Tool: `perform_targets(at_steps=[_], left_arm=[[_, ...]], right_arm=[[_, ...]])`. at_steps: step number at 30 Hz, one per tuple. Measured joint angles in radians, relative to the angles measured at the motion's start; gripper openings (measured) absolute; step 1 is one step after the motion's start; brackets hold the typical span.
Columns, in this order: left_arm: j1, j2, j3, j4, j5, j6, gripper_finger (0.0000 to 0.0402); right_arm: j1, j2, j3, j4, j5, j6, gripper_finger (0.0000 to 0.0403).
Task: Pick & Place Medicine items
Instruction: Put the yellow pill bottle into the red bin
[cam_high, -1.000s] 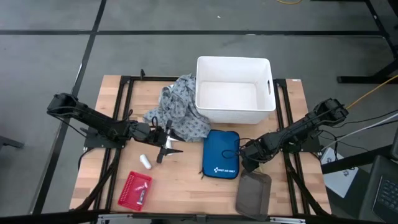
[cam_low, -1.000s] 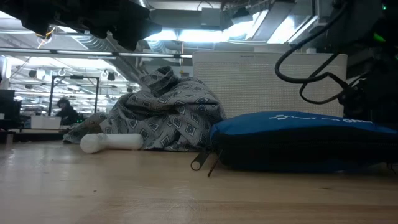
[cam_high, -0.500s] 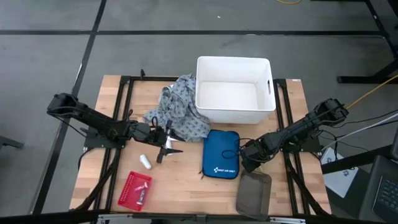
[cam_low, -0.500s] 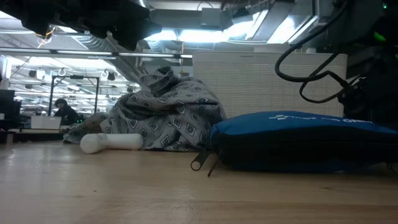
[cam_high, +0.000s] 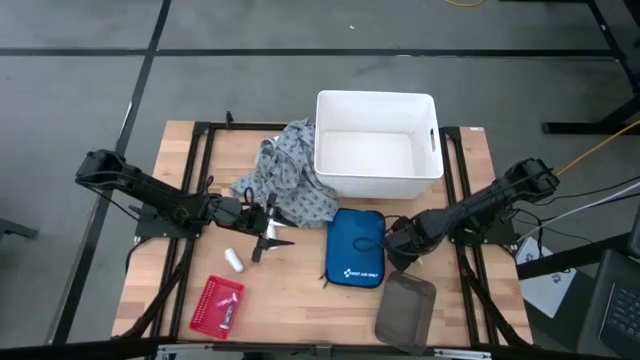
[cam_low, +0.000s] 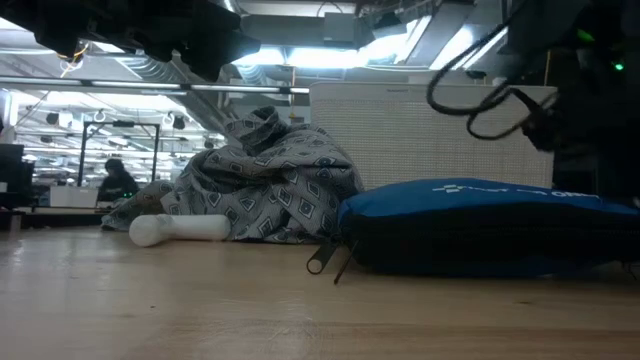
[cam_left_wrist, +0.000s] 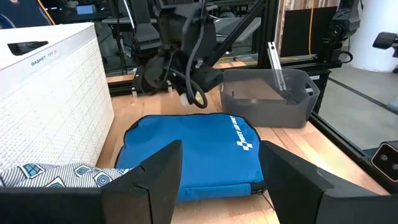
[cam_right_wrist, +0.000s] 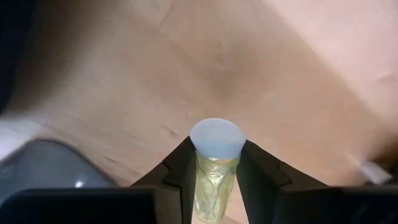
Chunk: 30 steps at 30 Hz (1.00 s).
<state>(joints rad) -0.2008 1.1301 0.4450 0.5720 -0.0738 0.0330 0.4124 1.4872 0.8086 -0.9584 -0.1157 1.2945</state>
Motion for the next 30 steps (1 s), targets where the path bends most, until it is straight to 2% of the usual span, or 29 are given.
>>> perform_targets(at_steps=[10,13,16,20,23,30], left_arm=[[0.0,-0.012,0.0,0.017,0.024,0.032,0.0212],[0.0,-0.055,0.0,0.048,0.087,0.034,0.0212],[-0.013,-0.129,0.0,0.001,0.094,0.013,0.0212],[-0.055,-0.247,0.0,-0.179,-0.002,-0.007,0.0212],[-0.096,-0.324,0.0,-0.297,-0.103,-0.018,0.0212],[-0.181,-0.385,0.0,-0.321,-0.229,0.013,0.0212]], right_arm=[[-0.032,0.0,0.189,-0.156,0.141,-0.083,0.0098],[-0.032,0.0,0.253,-0.15,0.212,-0.118,0.0098],[-0.032,-0.001,0.309,-0.145,0.301,-0.156,0.0098],[-0.031,-0.001,0.373,-0.101,0.419,-0.225,0.0098],[-0.031,-0.001,0.394,0.013,0.47,-0.313,0.0098],[-0.052,-0.002,0.396,0.362,0.493,-0.538,0.0098]])
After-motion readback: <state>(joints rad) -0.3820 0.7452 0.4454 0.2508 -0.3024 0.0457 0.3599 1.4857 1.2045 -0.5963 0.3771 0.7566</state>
